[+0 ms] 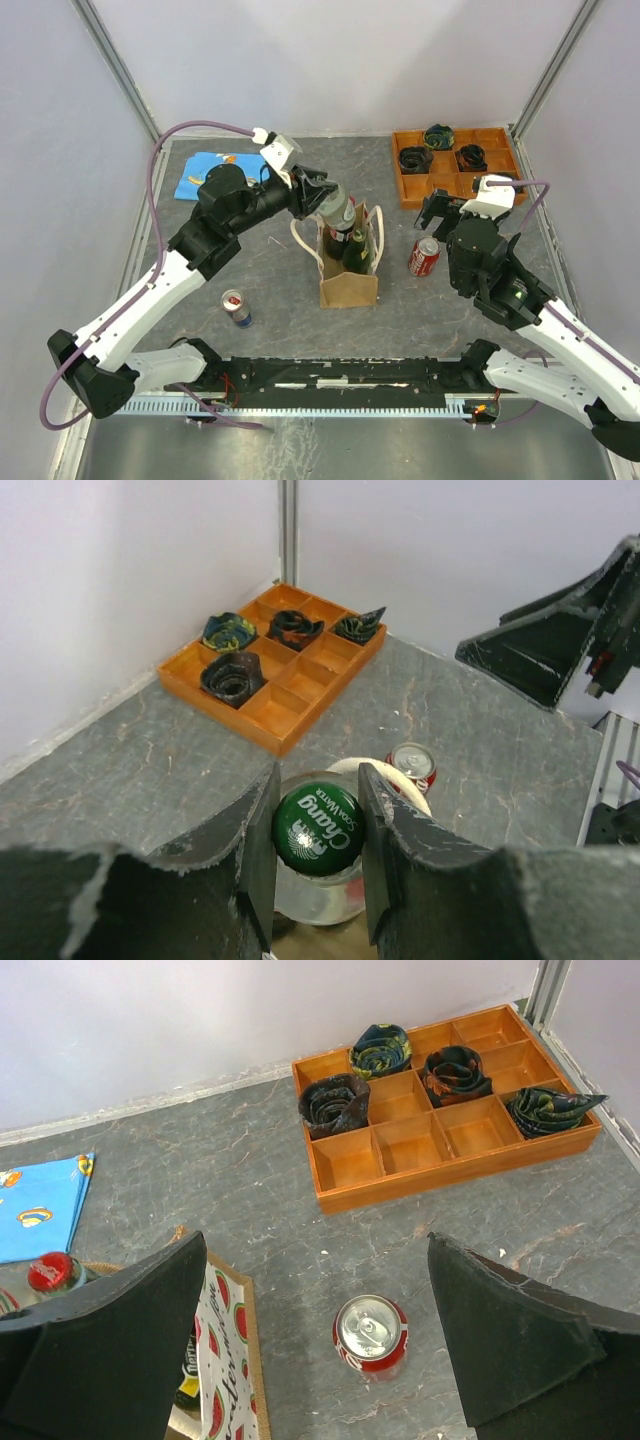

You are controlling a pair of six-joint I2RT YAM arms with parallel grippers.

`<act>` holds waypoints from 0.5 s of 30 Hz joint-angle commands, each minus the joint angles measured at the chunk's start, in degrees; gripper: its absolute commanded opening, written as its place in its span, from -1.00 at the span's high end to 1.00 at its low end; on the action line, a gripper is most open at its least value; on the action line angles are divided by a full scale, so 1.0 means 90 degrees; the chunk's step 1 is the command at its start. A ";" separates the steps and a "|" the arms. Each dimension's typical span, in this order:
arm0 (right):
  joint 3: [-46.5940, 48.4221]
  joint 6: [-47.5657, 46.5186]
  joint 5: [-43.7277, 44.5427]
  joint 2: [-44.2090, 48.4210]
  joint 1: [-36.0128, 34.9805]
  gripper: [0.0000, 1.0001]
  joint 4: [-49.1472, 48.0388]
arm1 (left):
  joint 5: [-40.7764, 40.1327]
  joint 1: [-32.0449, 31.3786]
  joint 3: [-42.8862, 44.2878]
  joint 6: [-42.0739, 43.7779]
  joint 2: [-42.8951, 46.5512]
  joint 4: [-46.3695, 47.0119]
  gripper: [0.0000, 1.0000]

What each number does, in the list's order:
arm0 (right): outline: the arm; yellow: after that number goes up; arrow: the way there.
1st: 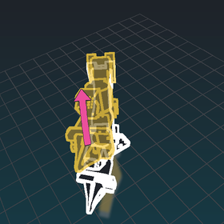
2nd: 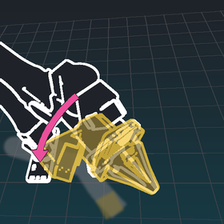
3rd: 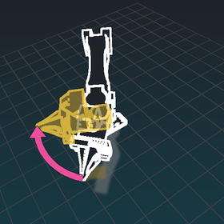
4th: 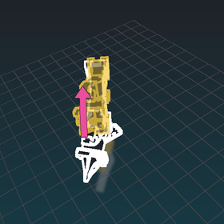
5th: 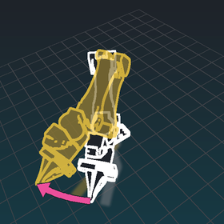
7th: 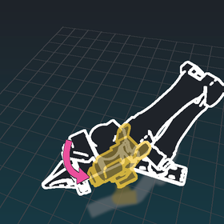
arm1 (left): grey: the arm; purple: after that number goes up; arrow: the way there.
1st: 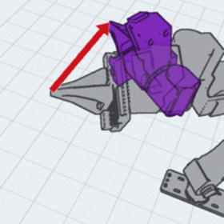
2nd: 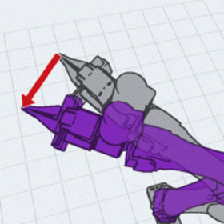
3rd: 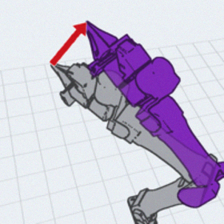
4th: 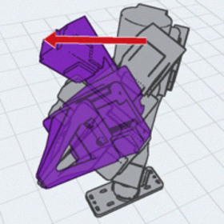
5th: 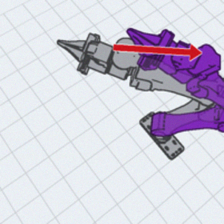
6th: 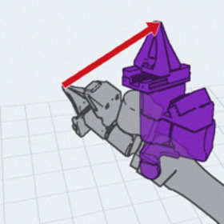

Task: Place the beverage into the canvas bag

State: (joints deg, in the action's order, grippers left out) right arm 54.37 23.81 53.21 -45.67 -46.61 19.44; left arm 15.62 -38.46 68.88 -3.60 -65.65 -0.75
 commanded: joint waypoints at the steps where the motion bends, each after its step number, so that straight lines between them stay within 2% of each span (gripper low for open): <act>1: -0.0002 0.0011 0.0191 0.0070 0.0023 -0.99 -0.0020 | 0.0085 -0.0145 -0.0142 -0.0112 0.0302 0.0797 0.95; 15: 0.0034 -0.0126 0.0211 -0.0059 0.0032 -0.99 -0.0065 | -0.0010 -0.0219 -0.0749 0.0119 0.0341 0.0984 0.95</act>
State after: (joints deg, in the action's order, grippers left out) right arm 54.37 23.68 53.95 -45.91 -46.52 20.23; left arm 15.44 -40.27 61.98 -3.55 -65.01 -3.99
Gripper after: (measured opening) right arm 0.991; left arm 0.398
